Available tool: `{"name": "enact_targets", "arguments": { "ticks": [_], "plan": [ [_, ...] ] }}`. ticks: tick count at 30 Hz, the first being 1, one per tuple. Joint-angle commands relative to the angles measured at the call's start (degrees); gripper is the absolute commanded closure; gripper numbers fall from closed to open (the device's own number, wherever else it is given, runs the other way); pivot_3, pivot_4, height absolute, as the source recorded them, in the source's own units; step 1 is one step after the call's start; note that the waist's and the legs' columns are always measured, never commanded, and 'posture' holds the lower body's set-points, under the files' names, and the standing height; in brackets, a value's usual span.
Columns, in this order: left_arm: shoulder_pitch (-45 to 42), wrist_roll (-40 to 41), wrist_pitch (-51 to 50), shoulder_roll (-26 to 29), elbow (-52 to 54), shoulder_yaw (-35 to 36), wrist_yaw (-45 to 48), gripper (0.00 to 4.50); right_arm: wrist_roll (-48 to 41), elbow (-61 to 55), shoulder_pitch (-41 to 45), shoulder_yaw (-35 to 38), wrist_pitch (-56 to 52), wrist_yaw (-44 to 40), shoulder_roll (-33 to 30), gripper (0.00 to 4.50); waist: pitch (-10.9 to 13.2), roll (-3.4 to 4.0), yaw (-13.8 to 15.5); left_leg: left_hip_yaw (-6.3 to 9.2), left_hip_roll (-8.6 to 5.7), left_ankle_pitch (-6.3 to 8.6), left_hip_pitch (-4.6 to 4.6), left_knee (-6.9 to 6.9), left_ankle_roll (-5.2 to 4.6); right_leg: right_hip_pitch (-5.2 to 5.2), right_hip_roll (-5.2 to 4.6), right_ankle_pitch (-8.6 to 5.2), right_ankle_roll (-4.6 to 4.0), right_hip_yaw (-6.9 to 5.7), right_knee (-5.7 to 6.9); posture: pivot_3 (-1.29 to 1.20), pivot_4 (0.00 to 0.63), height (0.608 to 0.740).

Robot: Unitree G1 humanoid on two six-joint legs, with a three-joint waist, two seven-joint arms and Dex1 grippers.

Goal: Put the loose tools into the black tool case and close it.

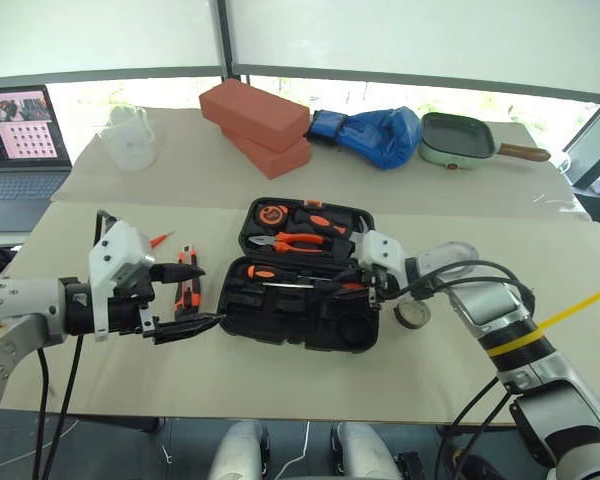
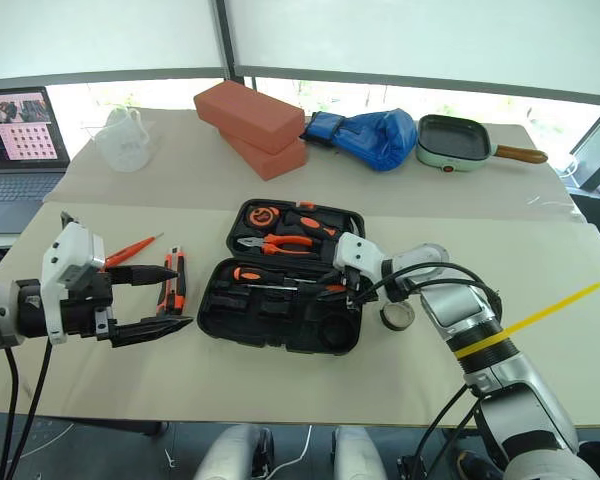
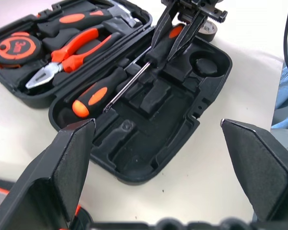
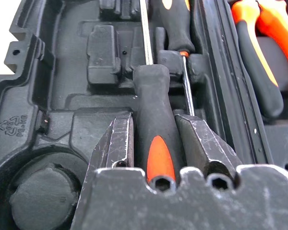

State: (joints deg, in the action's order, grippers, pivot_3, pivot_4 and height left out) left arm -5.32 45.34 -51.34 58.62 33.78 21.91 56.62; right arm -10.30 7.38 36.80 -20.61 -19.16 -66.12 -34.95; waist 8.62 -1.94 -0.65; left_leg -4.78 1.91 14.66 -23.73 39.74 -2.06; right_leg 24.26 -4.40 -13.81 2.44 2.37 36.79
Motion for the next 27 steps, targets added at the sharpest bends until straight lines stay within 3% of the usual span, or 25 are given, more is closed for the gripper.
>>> {"name": "enact_targets", "arguments": {
  "ticks": [1,2,4,6,11,12,16,19,27],
  "plan": [
    [-2.0,0.5,1.0,0.7,-0.1,-0.8,-0.4,0.0,-0.3,-1.4,-1.4,1.2,-1.2,-0.7,-0.2,3.47,0.0,0.0,0.0,0.0,0.0,0.0,0.0,0.0,0.0,0.0,0.01,0.0,0.0,0.0,0.0,0.0,0.15,0.738],
    [-2.3,0.5,1.0,0.7,-0.2,-1.0,-0.4,0.0,-0.6,-2.1,-1.7,1.3,-1.8,-1.0,-0.3,3.47,0.0,0.0,0.0,0.0,0.0,0.0,0.0,-0.01,0.0,0.01,0.01,0.0,0.0,0.0,0.0,0.0,0.15,0.738],
    [-2.8,0.3,1.2,0.8,-0.7,-1.5,-0.3,0.0,-1.1,-3.6,-2.2,1.6,-2.9,-1.2,-0.4,2.47,0.0,0.0,0.0,0.0,0.0,0.0,0.0,-0.01,0.0,0.0,0.01,0.0,0.0,0.0,0.0,0.0,0.15,0.738],
    [-3.2,0.0,1.5,0.9,-1.3,-2.0,-0.1,0.0,-1.5,-5.3,-2.6,2.2,-4.0,-1.2,-0.4,1.97,0.0,0.0,-0.1,0.0,0.0,0.0,0.0,-0.01,0.0,0.0,0.01,0.0,0.0,0.0,-0.01,0.0,0.15,0.738],
    [-3.9,0.0,1.8,0.6,-1.8,-2.6,-0.3,0.0,-6.0,-10.2,-1.5,5.6,-9.5,-0.6,0.3,0.22,0.0,0.0,-0.1,0.0,0.01,0.0,-0.01,-0.01,0.0,0.02,0.02,0.0,0.0,0.0,0.0,0.0,0.15,0.738],
    [-4.1,0.0,1.9,0.5,-1.9,-2.7,-0.4,0.0,-6.9,-10.7,-1.1,6.2,-10.5,-0.1,0.7,0.03,0.0,0.0,0.0,0.0,0.0,0.0,-0.01,0.0,0.0,0.02,0.02,0.0,0.0,0.01,0.0,0.0,0.15,0.738],
    [-4.4,-0.2,2.2,0.3,-2.0,-3.3,-0.7,0.0,-7.8,-10.3,-0.1,7.6,-12.7,2.3,2.8,0.03,0.0,0.0,-0.1,0.0,0.0,0.0,0.0,-0.01,0.01,0.02,0.04,0.0,0.0,0.0,0.01,0.0,0.15,0.738],
    [-4.7,-0.1,2.3,0.2,-2.1,-3.6,-1.0,0.0,-7.2,-8.0,0.8,7.9,-13.0,4.0,4.2,0.73,0.0,0.0,0.0,0.0,0.0,0.0,-0.01,-0.01,0.01,0.02,0.02,0.0,0.0,0.0,0.0,0.0,0.15,0.738],
    [-5.6,0.0,2.5,0.3,-2.4,-4.5,-1.3,0.0,-5.4,-5.6,-0.1,5.7,-11.6,4.5,5.2,3.52,0.0,0.0,-0.1,-0.03,-0.02,0.0,-0.01,-0.01,0.01,0.03,0.03,0.0,0.0,0.0,0.0,0.0,0.15,0.738]
  ]
}}
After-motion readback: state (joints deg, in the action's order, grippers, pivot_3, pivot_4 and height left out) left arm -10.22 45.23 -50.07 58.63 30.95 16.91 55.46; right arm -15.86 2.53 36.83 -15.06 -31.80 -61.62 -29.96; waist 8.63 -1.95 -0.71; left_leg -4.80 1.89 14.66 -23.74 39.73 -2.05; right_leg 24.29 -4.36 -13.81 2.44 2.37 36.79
